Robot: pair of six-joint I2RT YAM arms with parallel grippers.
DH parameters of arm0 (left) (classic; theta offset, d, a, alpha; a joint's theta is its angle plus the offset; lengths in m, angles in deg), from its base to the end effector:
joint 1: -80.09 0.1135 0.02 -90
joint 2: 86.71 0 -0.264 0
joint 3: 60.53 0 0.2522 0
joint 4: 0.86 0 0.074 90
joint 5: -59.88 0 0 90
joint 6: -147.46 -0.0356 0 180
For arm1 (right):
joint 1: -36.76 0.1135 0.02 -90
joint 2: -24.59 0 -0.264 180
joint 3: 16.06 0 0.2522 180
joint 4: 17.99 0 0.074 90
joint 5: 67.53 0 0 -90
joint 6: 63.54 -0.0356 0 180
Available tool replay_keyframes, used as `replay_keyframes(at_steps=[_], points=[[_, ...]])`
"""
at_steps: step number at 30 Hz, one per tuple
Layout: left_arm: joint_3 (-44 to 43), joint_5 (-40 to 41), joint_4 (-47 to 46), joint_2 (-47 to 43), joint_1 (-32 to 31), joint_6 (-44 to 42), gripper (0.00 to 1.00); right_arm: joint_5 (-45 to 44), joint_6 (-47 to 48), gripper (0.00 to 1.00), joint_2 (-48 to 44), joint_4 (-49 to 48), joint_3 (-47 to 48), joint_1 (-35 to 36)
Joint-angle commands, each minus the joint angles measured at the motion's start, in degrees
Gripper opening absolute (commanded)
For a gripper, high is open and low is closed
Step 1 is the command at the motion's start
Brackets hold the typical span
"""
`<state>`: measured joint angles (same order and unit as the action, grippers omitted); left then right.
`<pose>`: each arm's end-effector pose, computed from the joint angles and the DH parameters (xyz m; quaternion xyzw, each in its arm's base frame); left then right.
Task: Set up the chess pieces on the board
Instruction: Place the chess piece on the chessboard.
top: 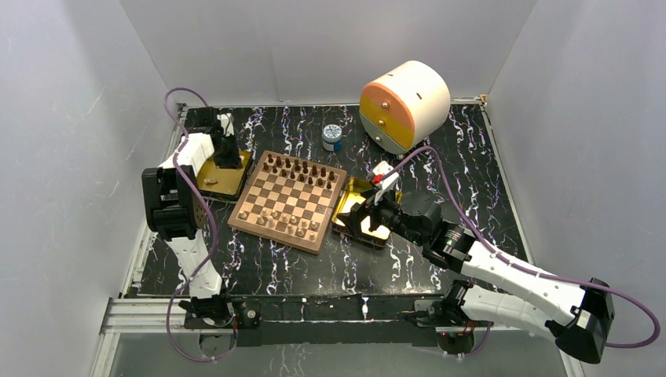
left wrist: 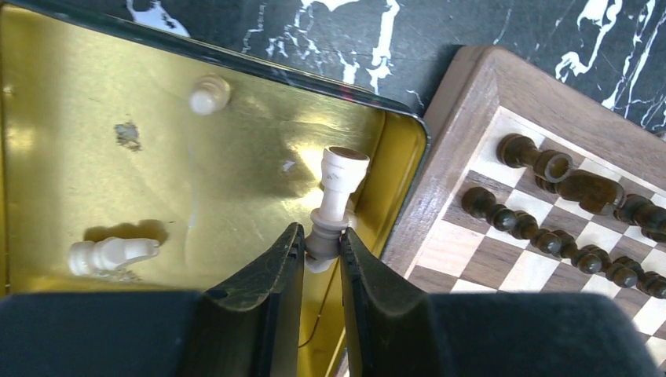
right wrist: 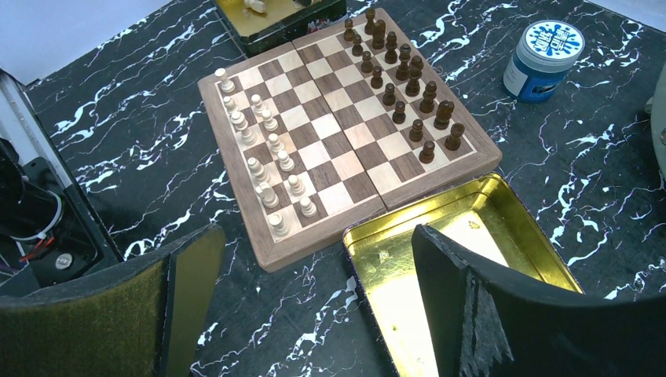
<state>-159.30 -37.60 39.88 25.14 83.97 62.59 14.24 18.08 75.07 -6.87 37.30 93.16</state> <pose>0.4278 0.0244 0.2132 -0.0543 0.9472 -0.0654 0.3092 0.1216 0.1738 0.3142 -0.2640 0.7080 0.3039 0.5803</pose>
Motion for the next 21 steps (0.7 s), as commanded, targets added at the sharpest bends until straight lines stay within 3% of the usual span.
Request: replay_keyframes(at_steps=[1, 15, 21], points=[[0.7, -1.2, -0.4, -1.4, -1.4, 0.2, 0.09, -0.6, 0.4, 0.99, -0.7, -1.5, 1.3, 0.2], [5.9, 2.6, -0.2, -5.9, -2.5, 0.3, 0.08, -0.4, 1.0, 0.99, 0.7, -3.3, 0.9, 0.3], [2.3, 5.0, 2.4, -7.4, -2.5, 1.1, 0.08, 0.1, 1.7, 0.98, 1.9, -3.3, 2.0, 0.2]])
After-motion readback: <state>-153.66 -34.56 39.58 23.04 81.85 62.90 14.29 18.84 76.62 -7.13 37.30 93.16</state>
